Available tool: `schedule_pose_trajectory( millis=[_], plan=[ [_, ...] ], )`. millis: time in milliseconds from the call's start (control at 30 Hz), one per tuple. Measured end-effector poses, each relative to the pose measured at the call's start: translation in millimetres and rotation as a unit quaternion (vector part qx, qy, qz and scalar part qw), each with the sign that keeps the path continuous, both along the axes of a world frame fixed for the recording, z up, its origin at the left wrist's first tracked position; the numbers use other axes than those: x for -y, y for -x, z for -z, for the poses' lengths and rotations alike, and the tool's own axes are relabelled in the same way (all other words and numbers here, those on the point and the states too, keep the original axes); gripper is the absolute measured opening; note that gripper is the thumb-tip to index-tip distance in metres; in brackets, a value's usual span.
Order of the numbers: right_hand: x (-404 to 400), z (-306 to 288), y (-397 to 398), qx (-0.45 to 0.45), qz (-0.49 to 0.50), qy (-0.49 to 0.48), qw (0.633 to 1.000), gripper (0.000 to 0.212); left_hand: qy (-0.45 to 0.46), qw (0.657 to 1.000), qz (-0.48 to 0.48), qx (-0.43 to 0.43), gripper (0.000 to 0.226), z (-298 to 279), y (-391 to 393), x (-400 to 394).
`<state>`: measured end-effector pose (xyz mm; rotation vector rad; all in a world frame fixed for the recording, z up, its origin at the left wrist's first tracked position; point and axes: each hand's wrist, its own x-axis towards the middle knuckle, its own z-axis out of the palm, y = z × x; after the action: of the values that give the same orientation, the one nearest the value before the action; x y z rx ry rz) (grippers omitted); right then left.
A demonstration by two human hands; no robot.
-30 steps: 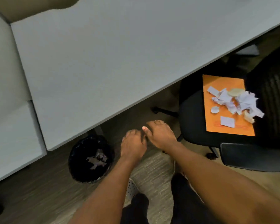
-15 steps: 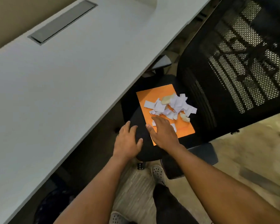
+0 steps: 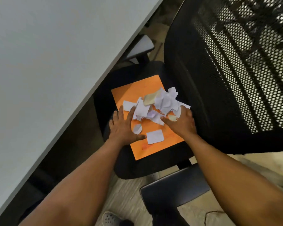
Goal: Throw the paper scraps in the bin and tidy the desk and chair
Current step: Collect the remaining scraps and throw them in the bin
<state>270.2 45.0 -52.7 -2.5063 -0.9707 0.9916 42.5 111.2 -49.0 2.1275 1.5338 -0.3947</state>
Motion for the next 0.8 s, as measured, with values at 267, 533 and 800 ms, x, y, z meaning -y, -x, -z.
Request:
schedule_pose_trajectory(
  millis=[267, 533, 800],
  plan=[
    [-79, 35, -10, -0.038, 0.045, 0.041, 0.997, 0.115, -0.017, 0.999, 0.029, -0.03, 0.123, 44, -51, -51],
    [-91, 58, -5, 0.097, -0.112, 0.083, 0.985, 0.08, -0.114, 0.99, 0.087, 0.011, 0.058, 71, -64, -31],
    [-94, 52, -15, 0.082, -0.104, 0.019, 0.991, 0.055, -0.069, 0.99, 0.036, 0.118, 0.021, 67, -81, -43]
  ],
)
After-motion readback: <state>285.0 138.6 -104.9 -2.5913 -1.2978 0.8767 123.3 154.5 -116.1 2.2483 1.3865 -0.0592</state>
